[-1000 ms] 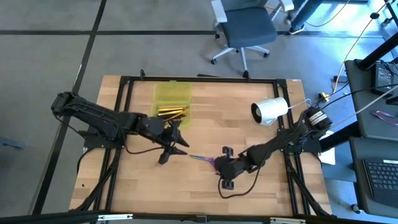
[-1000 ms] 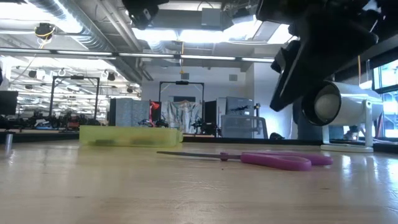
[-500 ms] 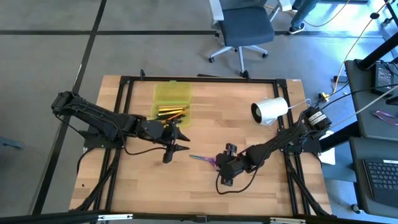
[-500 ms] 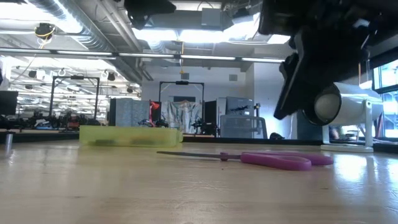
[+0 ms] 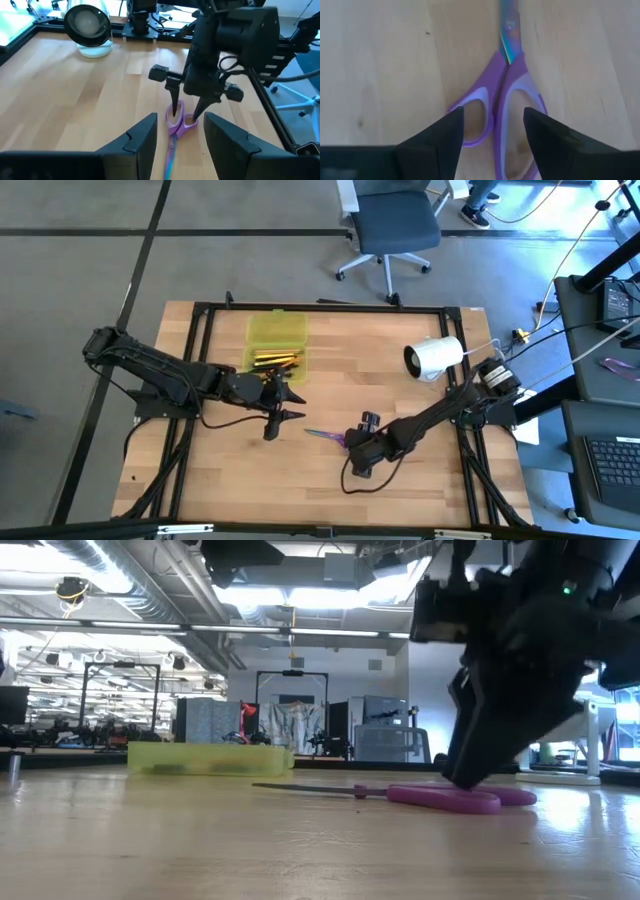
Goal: Pick & place school supplies into a supply box
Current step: Put the violet scissors into the yellow supply box
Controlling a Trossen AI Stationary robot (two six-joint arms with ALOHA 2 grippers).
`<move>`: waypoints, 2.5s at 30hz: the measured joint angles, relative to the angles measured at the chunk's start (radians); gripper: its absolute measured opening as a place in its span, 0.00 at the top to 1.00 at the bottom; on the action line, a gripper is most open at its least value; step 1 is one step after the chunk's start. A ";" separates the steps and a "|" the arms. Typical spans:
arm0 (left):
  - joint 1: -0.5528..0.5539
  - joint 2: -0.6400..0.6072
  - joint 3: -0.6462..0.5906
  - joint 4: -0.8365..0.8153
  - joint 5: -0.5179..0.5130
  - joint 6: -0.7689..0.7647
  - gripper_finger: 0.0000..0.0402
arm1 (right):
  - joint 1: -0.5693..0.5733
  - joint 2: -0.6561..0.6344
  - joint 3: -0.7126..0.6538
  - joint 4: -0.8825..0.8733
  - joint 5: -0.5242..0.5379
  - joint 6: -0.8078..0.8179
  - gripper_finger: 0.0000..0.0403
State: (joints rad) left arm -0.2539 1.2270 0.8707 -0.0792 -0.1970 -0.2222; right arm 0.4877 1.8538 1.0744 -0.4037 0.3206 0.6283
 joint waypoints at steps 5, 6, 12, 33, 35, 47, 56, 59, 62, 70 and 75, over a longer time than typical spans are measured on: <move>0.000 0.000 0.000 0.000 -0.004 0.000 0.61 | -0.008 0.029 0.000 -0.013 -0.008 0.060 0.50; 0.000 0.000 0.000 0.000 -0.004 0.000 0.61 | -0.012 0.033 0.000 -0.017 -0.019 0.075 0.51; 0.000 0.000 0.000 0.000 -0.030 0.000 0.62 | -0.037 0.060 0.005 -0.018 -0.083 0.077 0.57; 0.000 -0.002 0.000 0.008 0.081 -0.050 0.61 | -0.047 0.034 0.000 -0.038 -0.052 0.075 0.81; 0.001 -0.016 0.000 0.001 0.093 -0.053 0.61 | -0.052 0.004 -0.007 -0.092 -0.029 0.073 0.81; 0.002 -0.333 -0.031 -0.170 -0.062 0.007 0.61 | -0.088 -0.276 -0.002 -0.131 0.008 0.012 0.82; 0.053 -0.377 -0.272 0.334 0.098 0.007 0.63 | -0.092 -0.557 -0.002 0.185 -0.022 -0.199 0.81; 0.072 -0.308 -0.341 0.621 0.207 0.008 0.63 | -0.098 -0.590 0.001 0.380 -0.121 -0.276 0.81; 0.074 -0.221 -0.356 0.870 0.279 0.008 0.63 | -0.113 -0.590 0.000 0.556 -0.268 -0.318 0.81; 0.077 0.004 -0.221 1.030 0.371 0.041 0.64 | -0.147 -0.534 0.000 0.806 -0.497 -0.318 0.81; 0.108 0.129 -0.102 1.020 0.453 0.008 0.64 | -0.165 -0.481 0.000 0.918 -0.605 -0.280 0.80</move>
State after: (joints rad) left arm -0.1457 1.3556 0.7686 0.9405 0.2557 -0.2142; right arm 0.3225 1.3732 1.0744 0.5141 -0.2848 0.3479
